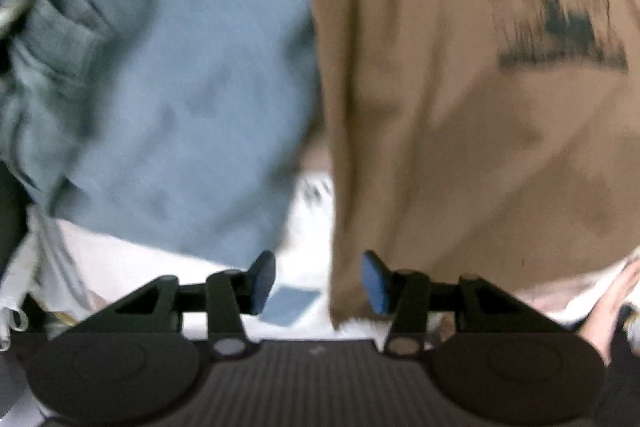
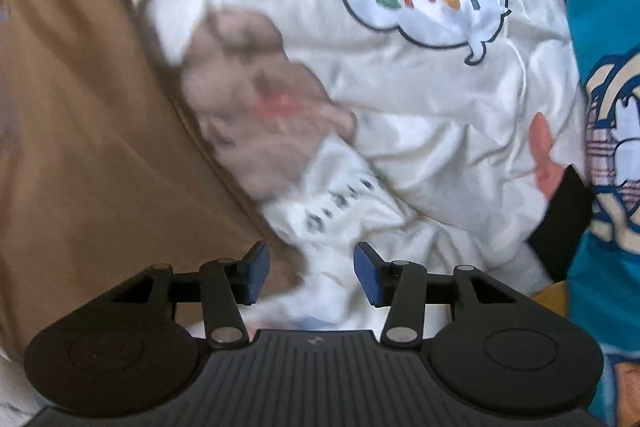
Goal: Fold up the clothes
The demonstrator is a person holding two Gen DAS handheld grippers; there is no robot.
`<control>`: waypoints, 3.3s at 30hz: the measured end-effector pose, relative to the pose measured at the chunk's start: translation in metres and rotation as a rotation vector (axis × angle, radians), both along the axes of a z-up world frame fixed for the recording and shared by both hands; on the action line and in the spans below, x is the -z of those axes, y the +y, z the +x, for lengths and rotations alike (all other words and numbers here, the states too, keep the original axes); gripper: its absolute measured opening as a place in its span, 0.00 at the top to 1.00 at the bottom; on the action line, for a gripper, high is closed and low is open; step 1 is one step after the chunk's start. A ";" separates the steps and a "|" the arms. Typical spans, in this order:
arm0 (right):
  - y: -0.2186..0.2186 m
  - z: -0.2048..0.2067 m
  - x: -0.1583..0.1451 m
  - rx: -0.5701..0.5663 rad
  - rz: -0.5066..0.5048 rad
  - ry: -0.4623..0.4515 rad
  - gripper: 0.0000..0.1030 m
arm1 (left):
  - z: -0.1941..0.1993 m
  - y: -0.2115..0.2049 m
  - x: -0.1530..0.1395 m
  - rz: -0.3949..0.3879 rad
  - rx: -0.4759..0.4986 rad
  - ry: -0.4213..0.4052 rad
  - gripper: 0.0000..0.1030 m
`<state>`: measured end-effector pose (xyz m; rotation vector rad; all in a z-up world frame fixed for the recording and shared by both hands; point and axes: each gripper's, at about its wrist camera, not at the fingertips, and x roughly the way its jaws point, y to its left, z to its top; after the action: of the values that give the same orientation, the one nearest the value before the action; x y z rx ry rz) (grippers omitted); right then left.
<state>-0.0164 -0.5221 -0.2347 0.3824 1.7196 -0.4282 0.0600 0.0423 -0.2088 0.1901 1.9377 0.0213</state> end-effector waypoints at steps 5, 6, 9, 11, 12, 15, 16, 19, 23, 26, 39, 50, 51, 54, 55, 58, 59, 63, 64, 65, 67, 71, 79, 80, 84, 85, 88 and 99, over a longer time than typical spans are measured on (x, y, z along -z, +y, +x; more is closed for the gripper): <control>-0.013 0.025 -0.005 0.111 0.049 -0.114 0.48 | 0.031 -0.011 -0.045 0.062 0.015 -0.121 0.51; -0.015 0.023 -0.009 0.129 0.066 -0.125 0.48 | 0.038 -0.017 -0.051 0.083 -0.008 -0.139 0.51; -0.022 0.010 -0.026 0.199 0.077 -0.176 0.48 | 0.038 -0.032 -0.069 0.101 -0.053 -0.173 0.51; -0.025 0.003 -0.038 0.237 0.096 -0.192 0.48 | 0.060 -0.061 -0.067 0.108 -0.037 -0.200 0.51; -0.027 -0.001 -0.042 0.242 0.103 -0.195 0.48 | 0.079 -0.071 -0.050 0.099 -0.029 -0.215 0.51; -0.029 -0.011 -0.053 0.214 0.093 -0.244 0.48 | 0.106 -0.106 -0.033 0.060 0.005 -0.249 0.51; -0.030 -0.014 -0.055 0.214 0.091 -0.258 0.48 | 0.113 -0.117 -0.027 0.048 0.018 -0.259 0.51; -0.038 -0.026 -0.060 0.271 0.084 -0.306 0.48 | 0.129 -0.151 -0.011 0.007 0.065 -0.286 0.51; -0.045 -0.035 -0.056 0.345 0.062 -0.368 0.48 | 0.147 -0.193 -0.004 -0.042 0.079 -0.337 0.52; -0.045 -0.034 -0.047 0.378 0.056 -0.420 0.48 | 0.160 -0.224 0.001 -0.105 0.102 -0.386 0.52; -0.038 0.026 0.013 0.407 0.178 -0.674 0.48 | 0.203 -0.368 0.044 -0.362 0.315 -0.542 0.64; -0.064 0.101 0.065 0.425 0.228 -0.859 0.48 | 0.214 -0.444 0.085 -0.468 0.419 -0.581 0.88; -0.068 0.106 0.069 0.430 0.236 -0.875 0.49 | 0.215 -0.446 0.085 -0.478 0.417 -0.588 0.88; -0.077 0.116 0.078 0.450 0.242 -0.898 0.49 | 0.214 -0.453 0.089 -0.493 0.435 -0.604 0.88; -0.080 0.119 0.082 0.462 0.248 -0.907 0.49 | 0.213 -0.455 0.090 -0.496 0.444 -0.608 0.88; -0.088 0.129 0.092 0.489 0.263 -0.912 0.49 | 0.211 -0.460 0.096 -0.502 0.460 -0.617 0.88; -0.090 0.133 0.095 0.491 0.270 -0.910 0.49 | 0.210 -0.461 0.098 -0.504 0.464 -0.619 0.88; -0.101 0.150 0.109 0.494 0.360 -0.905 0.53 | 0.209 -0.463 0.106 -0.510 0.483 -0.634 0.88; -0.103 0.155 0.111 0.491 0.380 -0.898 0.59 | 0.208 -0.463 0.108 -0.510 0.484 -0.639 0.88; -0.104 0.159 0.113 0.486 0.394 -0.893 0.69 | 0.208 -0.463 0.111 -0.514 0.480 -0.642 0.88; -0.107 0.164 0.112 0.483 0.393 -0.887 0.84 | 0.208 -0.459 0.115 -0.524 0.465 -0.645 0.88; -0.114 0.169 0.102 0.456 0.360 -0.884 0.96 | 0.203 -0.448 0.109 -0.567 0.470 -0.670 0.88; -0.113 0.198 0.071 0.292 0.262 -0.891 0.96 | 0.191 -0.436 0.107 -0.648 0.446 -0.702 0.88; -0.113 0.201 0.070 0.275 0.251 -0.885 0.96 | 0.189 -0.436 0.107 -0.661 0.445 -0.708 0.88; -0.117 0.207 0.067 0.284 0.259 -0.901 0.96 | 0.186 -0.441 0.115 -0.652 0.462 -0.700 0.88; -0.117 0.208 0.067 0.280 0.256 -0.908 0.96 | 0.186 -0.442 0.117 -0.648 0.466 -0.700 0.88; -0.110 0.213 0.072 0.260 0.245 -0.903 0.94 | 0.188 -0.441 0.122 -0.641 0.417 -0.698 0.88; -0.116 0.187 0.109 0.510 0.385 -0.892 0.58 | 0.185 -0.445 0.121 -0.646 0.475 -0.706 0.90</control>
<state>0.1704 -0.6378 -0.3434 1.1167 0.8027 -0.2190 0.2445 -0.4031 -0.3298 0.1710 1.0849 -0.7451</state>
